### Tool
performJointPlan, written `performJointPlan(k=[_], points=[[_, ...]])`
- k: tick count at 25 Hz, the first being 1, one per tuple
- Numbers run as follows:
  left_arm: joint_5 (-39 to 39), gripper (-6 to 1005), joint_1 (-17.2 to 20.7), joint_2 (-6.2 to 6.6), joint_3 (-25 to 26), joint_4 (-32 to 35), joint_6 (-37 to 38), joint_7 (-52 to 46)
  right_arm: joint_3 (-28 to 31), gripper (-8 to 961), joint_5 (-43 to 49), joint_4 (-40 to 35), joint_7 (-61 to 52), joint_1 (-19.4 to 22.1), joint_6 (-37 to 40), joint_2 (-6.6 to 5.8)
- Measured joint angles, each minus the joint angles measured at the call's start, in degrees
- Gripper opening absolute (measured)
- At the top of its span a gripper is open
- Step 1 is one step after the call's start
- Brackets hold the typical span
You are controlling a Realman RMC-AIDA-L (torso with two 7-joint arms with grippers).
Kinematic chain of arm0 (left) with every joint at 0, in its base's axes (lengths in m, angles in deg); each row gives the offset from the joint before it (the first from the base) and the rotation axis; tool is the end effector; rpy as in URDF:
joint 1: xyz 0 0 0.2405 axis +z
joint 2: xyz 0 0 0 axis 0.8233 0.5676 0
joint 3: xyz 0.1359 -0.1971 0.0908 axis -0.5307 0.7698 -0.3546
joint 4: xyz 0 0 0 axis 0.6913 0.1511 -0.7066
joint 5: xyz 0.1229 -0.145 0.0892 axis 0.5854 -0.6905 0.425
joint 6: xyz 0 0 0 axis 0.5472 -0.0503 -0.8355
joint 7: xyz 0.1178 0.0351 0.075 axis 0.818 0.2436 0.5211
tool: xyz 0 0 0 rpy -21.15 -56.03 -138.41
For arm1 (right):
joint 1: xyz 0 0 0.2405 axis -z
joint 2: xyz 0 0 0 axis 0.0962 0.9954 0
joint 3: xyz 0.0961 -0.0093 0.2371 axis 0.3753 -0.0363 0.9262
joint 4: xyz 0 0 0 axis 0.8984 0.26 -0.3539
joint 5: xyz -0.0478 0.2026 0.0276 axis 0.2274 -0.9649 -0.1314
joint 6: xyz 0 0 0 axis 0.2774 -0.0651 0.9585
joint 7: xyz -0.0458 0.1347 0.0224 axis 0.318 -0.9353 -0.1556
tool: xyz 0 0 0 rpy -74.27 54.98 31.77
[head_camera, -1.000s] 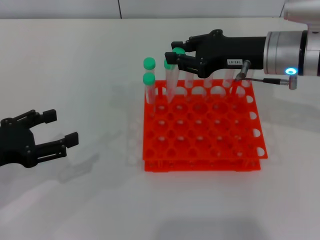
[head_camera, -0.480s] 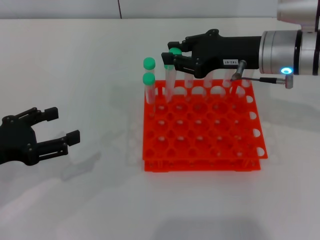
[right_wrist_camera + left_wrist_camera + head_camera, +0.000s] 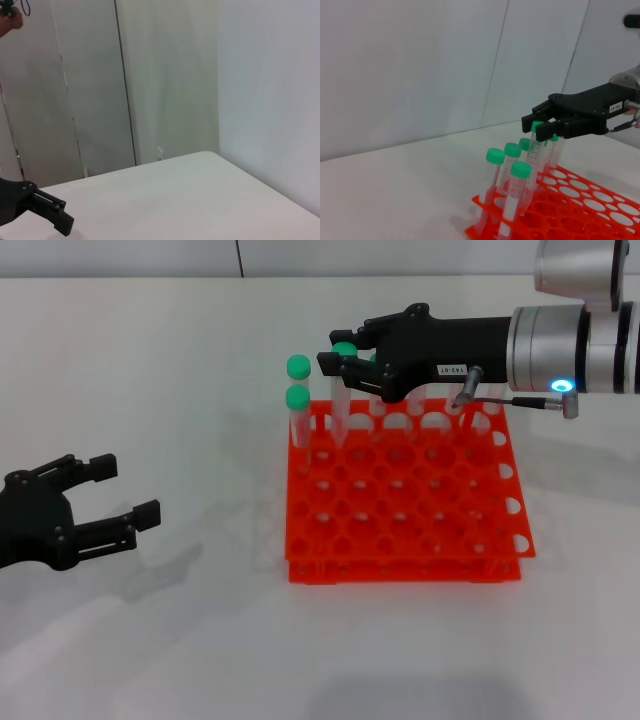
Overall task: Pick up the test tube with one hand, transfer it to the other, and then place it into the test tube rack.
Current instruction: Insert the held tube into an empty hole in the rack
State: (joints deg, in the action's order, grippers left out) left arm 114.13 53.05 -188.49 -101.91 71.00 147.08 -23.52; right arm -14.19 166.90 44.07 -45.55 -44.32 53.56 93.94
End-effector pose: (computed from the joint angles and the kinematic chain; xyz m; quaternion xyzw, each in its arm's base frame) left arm -0.3083 0.2440 0.0581 -0.9042 -0.2681 -0.2387 0.2316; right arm 0.1344 0.3976 -0.0438 -0.9539 0.1107 0.2317 0.1556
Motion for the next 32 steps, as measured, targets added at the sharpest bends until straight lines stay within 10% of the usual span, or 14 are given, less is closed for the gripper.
performJointPlan(k=[32], points=[[0.2, 879, -0.9, 0.09, 0.1, -0.8, -0.1, 0.0, -2.9, 312, -0.1, 0.6, 0.9, 0.2, -2.3, 0.1]])
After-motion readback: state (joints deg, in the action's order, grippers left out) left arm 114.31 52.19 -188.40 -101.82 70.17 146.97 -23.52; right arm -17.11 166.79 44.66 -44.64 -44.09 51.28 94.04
